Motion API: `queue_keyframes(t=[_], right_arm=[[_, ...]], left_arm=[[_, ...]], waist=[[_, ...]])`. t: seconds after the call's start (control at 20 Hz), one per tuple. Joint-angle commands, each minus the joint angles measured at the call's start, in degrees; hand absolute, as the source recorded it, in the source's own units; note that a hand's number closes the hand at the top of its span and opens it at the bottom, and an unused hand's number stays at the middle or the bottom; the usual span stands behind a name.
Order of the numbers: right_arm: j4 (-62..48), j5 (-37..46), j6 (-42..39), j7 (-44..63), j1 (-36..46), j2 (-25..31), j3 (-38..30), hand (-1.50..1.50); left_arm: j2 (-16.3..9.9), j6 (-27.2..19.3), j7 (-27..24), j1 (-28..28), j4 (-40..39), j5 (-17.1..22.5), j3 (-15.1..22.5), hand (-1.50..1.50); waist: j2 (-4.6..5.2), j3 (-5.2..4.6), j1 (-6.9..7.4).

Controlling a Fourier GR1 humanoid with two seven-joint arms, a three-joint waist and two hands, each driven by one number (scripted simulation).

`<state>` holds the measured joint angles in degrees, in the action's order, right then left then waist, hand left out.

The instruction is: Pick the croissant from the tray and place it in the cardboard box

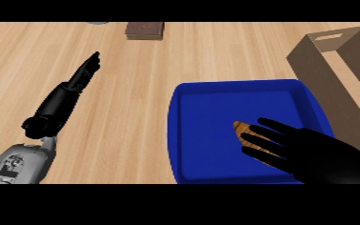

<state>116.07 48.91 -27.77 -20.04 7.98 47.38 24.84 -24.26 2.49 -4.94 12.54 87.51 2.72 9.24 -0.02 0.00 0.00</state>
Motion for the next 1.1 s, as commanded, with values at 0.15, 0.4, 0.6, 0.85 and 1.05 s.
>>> queue_keyframes(t=[0.15,0.4,0.6,0.85,1.05], right_arm=[[-2.4,8.5,-3.3,3.4,2.9,-8.9,3.7,-1.5],[-7.3,12.5,0.9,-3.1,0.5,-8.4,-1.1,-1.5],[-8.7,17.6,2.2,-3.9,-0.4,-11.6,1.8,-1.5],[-13.0,17.9,0.9,-7.5,1.0,-14.6,0.0,-1.5],[-16.1,19.7,0.5,-10.6,2.5,-14.6,-2.8,-1.5]], left_arm=[[-0.4,4.4,2.9,1.1,1.5,0.6,-4.1,0.0],[3.8,3.0,3.4,-0.4,2.6,-3.7,-2.7,0.0],[5.2,4.4,-1.6,2.0,-4.3,-4.9,-4.8,0.0],[4.9,6.4,1.9,-2.7,3.5,-5.3,-5.2,0.0],[6.3,6.2,2.5,-1.0,2.7,-6.2,-7.0,0.0]], waist=[[0.04,-0.01,0.32],[0.0,0.0,0.06],[0.04,-0.01,-0.1],[-0.04,0.0,0.22],[0.0,0.0,0.16]])
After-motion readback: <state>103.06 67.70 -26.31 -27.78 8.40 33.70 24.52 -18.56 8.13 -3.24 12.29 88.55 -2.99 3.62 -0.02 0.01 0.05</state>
